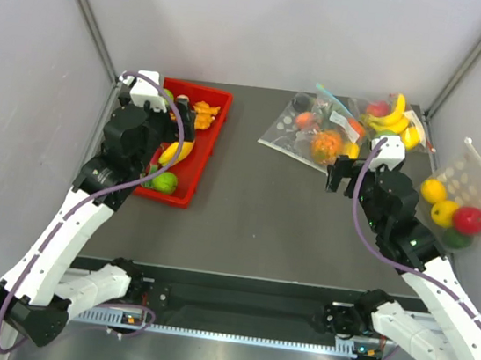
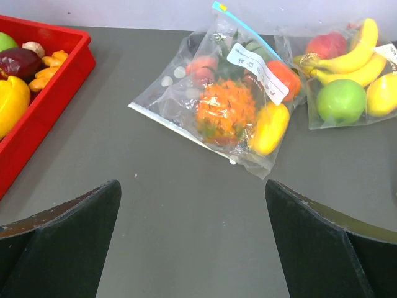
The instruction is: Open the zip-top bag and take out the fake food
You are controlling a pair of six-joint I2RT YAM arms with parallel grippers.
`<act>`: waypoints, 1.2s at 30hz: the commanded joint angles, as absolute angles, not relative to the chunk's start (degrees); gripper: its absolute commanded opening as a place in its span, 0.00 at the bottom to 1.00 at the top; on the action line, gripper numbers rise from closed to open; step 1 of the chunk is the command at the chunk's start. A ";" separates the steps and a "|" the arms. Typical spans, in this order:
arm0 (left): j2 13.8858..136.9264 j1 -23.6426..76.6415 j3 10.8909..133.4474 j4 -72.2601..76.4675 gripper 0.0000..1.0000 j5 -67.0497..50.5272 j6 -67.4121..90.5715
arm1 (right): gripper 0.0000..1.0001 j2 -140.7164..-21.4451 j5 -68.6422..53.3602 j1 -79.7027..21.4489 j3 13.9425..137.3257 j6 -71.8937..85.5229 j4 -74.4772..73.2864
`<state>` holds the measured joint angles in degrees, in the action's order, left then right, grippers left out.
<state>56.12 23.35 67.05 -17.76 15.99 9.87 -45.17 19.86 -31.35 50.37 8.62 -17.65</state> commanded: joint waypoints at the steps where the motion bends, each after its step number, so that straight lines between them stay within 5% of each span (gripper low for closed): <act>1: 54.41 23.47 66.71 -13.71 0.99 16.61 9.14 | 1.00 -44.91 19.86 -32.08 53.61 8.70 -18.02; 12: 53.71 23.55 64.26 -13.18 0.99 8.62 3.79 | 1.00 -48.24 20.83 -29.89 53.70 9.49 -19.86; 19: 53.35 23.38 61.26 -12.83 0.99 1.23 3.25 | 1.00 -55.71 3.88 -11.98 50.20 12.66 -15.66; 36: 55.46 22.59 59.33 -13.01 0.99 -2.11 5.10 | 1.00 -80.50 -5.10 -11.25 51.68 12.13 9.57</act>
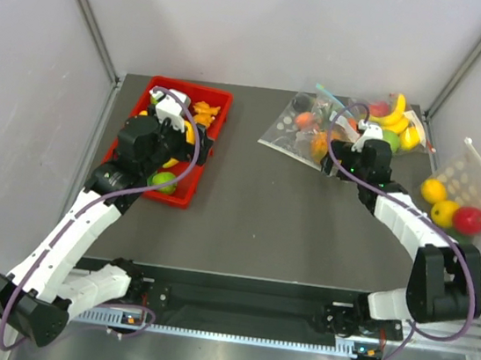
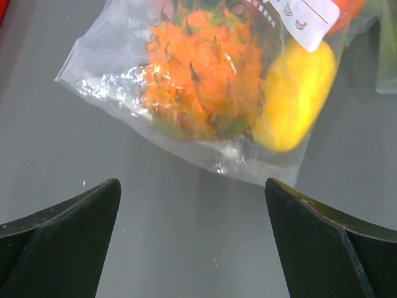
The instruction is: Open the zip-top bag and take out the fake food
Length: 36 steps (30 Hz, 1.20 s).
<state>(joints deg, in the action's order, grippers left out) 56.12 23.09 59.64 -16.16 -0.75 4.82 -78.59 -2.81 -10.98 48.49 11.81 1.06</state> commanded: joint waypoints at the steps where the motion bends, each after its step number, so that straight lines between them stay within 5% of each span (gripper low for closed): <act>1: 55.55 22.33 59.33 -12.83 0.99 -2.20 5.01 | 1.00 -80.94 -4.23 -12.47 51.85 11.87 11.32; 11: 56.51 21.71 59.15 -12.92 0.99 -3.78 5.89 | 1.00 -86.56 10.27 -25.04 59.14 2.38 15.21; 31: 56.43 21.18 58.97 -12.74 0.99 -5.18 6.33 | 1.00 -110.29 27.06 -30.67 82.96 -6.15 -5.96; 33: 56.34 21.27 58.97 -12.66 0.99 -5.27 6.33 | 0.93 -112.14 28.38 -30.76 84.89 -6.15 -8.69; 34: 56.34 21.18 58.97 -12.66 0.99 -5.10 6.33 | 0.75 -112.58 28.82 -30.85 85.34 -6.24 -9.31; 36: 56.16 21.09 58.89 -12.66 0.99 -4.66 6.24 | 0.58 -113.46 29.79 -30.85 86.22 -6.15 -10.72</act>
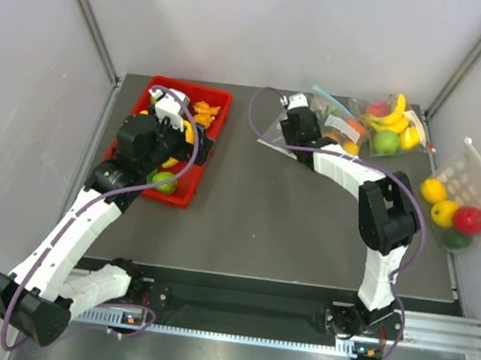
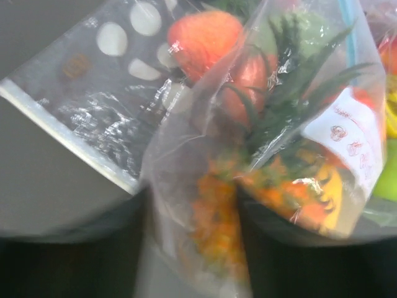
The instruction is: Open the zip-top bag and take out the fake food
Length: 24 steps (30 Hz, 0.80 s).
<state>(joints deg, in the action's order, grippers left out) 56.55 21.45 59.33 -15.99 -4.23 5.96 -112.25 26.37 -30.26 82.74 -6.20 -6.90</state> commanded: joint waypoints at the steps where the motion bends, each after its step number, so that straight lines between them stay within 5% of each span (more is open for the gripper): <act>1: 55.99 21.18 58.89 -12.57 0.99 -4.57 6.15 | 0.37 -113.81 30.06 -30.94 86.66 -6.15 -11.42; 4: 55.99 21.09 58.80 -12.66 0.99 -4.66 6.24 | 0.00 -114.43 31.81 -30.94 87.89 -6.15 -13.53; 8: 55.99 21.09 58.80 -12.48 0.99 -5.10 6.42 | 0.00 -111.46 29.37 -31.20 85.97 -6.68 -14.24; 14: 55.90 21.09 58.71 -12.48 0.99 -5.27 6.50 | 0.00 -97.58 10.42 -34.45 77.54 -7.47 -15.55; 24: 57.92 21.18 58.62 -12.22 0.99 -10.01 9.31 | 0.00 -78.32 -8.00 -53.06 58.11 -5.28 -19.25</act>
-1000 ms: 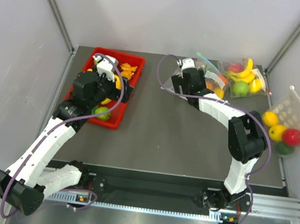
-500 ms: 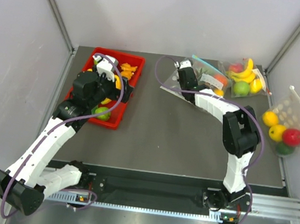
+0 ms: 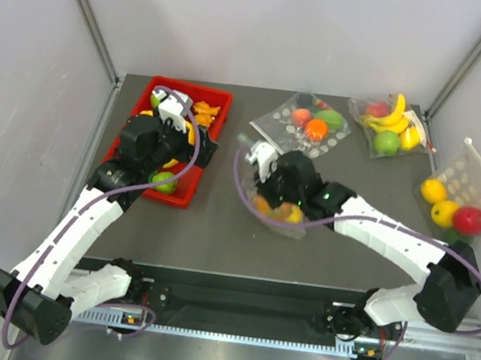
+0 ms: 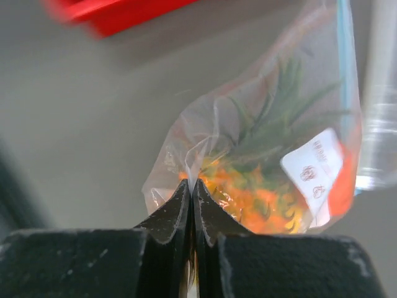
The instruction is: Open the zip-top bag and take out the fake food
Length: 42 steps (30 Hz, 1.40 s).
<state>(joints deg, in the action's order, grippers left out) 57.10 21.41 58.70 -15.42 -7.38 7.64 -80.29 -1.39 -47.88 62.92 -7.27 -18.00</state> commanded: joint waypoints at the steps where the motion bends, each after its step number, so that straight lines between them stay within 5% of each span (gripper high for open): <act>1: 58.44 21.27 58.54 -12.39 0.99 -10.37 10.45 | 0.00 -77.70 -8.09 -54.13 56.53 -2.92 -18.90; 10: 59.76 26.71 56.60 -16.16 0.99 -2.05 16.69 | 0.01 -68.21 -0.89 -63.37 43.78 9.38 -20.91; 14: 58.19 30.40 50.47 -16.80 0.99 -4.19 21.00 | 0.01 -64.09 12.88 -63.28 38.59 16.68 -24.25; 26: 40.08 33.84 35.51 -12.66 0.99 -18.45 24.60 | 0.05 -54.50 27.60 -48.72 34.98 29.53 -27.25; 29: 39.90 33.92 32.53 -10.99 0.99 -19.34 25.49 | 0.11 -53.44 28.30 -44.84 34.54 28.65 -27.24; 34: 39.90 34.01 29.10 -4.77 0.99 -20.04 26.72 | 0.57 -50.90 29.36 -43.59 36.12 27.51 -31.20; 40: 44.03 34.10 29.88 -1.67 0.99 -19.34 27.42 | 0.65 -48.60 29.34 -49.03 41.02 22.86 -30.93; 41: 44.21 34.19 30.23 -1.32 0.99 -18.90 27.33 | 0.78 -49.30 30.31 -51.74 42.35 22.59 -31.02; 42: 44.64 34.19 30.50 -1.41 0.99 -18.72 26.90 | 0.80 -50.26 30.84 -53.07 45.06 21.72 -31.03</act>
<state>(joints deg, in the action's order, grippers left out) 44.10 33.91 28.60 -6.96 -18.76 26.72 -49.58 27.81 -48.66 37.43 24.62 -31.68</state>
